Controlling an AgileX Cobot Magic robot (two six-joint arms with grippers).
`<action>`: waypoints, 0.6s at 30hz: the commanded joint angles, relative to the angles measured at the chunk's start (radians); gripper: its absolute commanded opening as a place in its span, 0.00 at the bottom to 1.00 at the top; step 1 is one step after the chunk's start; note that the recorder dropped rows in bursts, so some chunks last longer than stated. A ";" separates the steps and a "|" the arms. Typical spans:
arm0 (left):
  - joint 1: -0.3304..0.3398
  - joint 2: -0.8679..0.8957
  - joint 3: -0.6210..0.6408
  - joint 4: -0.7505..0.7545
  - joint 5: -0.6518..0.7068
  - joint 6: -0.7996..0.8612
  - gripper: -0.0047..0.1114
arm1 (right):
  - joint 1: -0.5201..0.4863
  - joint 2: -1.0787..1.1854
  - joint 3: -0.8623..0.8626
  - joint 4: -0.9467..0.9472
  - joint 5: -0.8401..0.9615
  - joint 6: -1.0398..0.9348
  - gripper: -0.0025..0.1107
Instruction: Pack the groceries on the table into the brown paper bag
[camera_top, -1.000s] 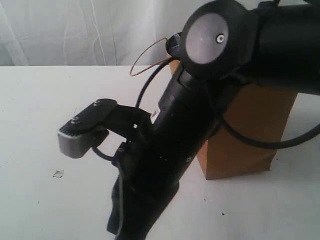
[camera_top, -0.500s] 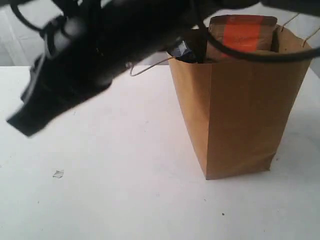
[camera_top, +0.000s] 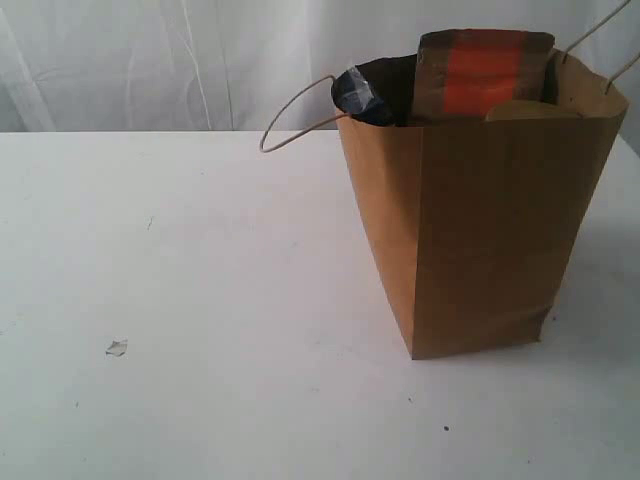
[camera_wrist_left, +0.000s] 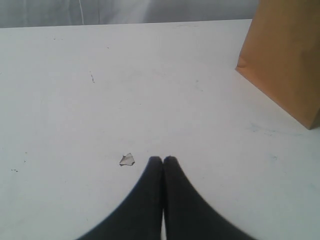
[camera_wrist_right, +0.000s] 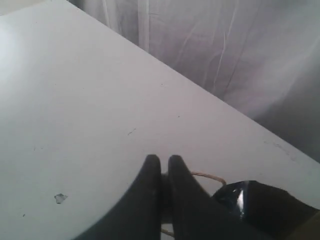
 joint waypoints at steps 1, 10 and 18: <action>-0.005 -0.009 0.003 -0.006 0.000 -0.005 0.04 | -0.013 -0.035 -0.010 -0.098 -0.007 0.038 0.02; -0.005 -0.009 0.003 -0.006 0.000 -0.005 0.04 | -0.013 0.001 -0.001 -0.686 0.216 0.328 0.02; -0.005 -0.009 0.003 -0.006 0.000 -0.005 0.04 | -0.013 0.069 -0.001 -0.608 0.280 0.441 0.02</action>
